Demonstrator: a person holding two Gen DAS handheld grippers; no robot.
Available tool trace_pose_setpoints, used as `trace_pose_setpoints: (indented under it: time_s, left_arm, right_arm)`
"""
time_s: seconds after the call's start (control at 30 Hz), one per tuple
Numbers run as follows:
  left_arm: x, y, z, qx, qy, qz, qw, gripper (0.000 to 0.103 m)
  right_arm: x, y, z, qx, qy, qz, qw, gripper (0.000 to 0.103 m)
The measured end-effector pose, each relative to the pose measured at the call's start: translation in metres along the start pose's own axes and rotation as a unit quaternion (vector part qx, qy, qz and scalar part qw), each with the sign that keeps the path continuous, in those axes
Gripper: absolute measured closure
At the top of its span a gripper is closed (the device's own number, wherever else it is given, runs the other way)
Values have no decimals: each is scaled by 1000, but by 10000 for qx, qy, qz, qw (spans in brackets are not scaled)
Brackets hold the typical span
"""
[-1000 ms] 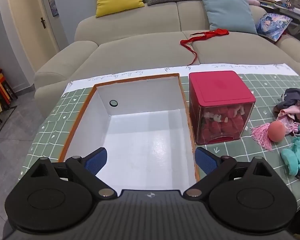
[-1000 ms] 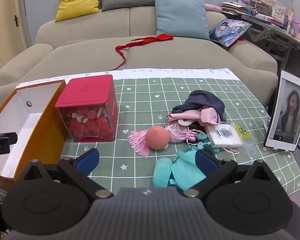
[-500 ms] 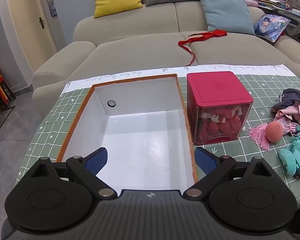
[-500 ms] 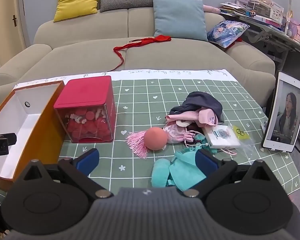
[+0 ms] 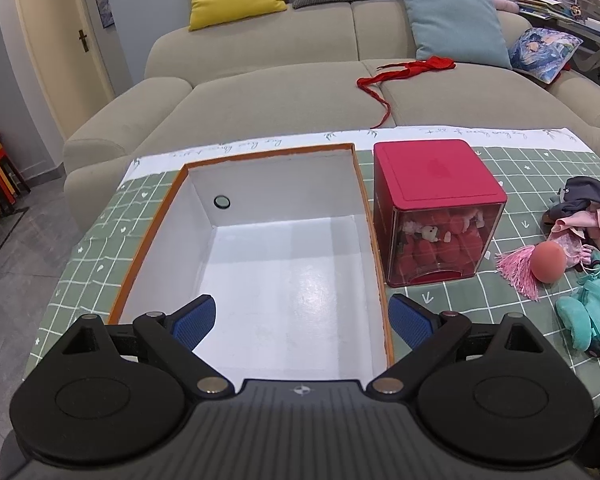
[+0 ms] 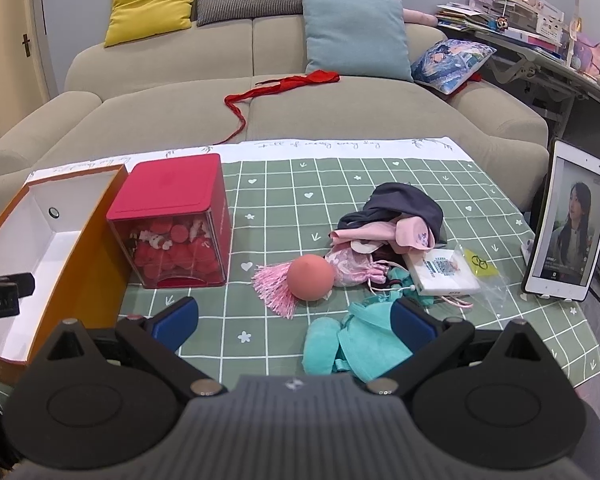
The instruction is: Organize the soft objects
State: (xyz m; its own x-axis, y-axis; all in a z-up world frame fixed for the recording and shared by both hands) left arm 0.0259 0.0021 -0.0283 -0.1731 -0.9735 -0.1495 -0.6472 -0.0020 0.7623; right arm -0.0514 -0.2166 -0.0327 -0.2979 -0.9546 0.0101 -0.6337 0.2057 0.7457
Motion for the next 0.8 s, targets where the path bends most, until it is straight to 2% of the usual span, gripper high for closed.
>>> trace_pose_setpoints:
  time_s: [0.8]
  left_arm:
    - [3,-3,3,-67,-131,-86,9999,0]
  right_arm:
    - [0,-4,3,-138,66,39,9999,3]
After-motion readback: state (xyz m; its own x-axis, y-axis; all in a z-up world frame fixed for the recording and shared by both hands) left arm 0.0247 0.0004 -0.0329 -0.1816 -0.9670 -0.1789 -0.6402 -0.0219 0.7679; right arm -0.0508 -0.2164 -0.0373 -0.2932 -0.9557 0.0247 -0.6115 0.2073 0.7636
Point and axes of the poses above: each gripper's, at about its wrist camera, not at the fingertips, and y roughly against the way its jaws point, x to its right, z to its underside, the point moved 4 cm from there along -y, roughly the way its jaws point, and after that the axes turned 4 degrees about -x, right-handed, at the moved point
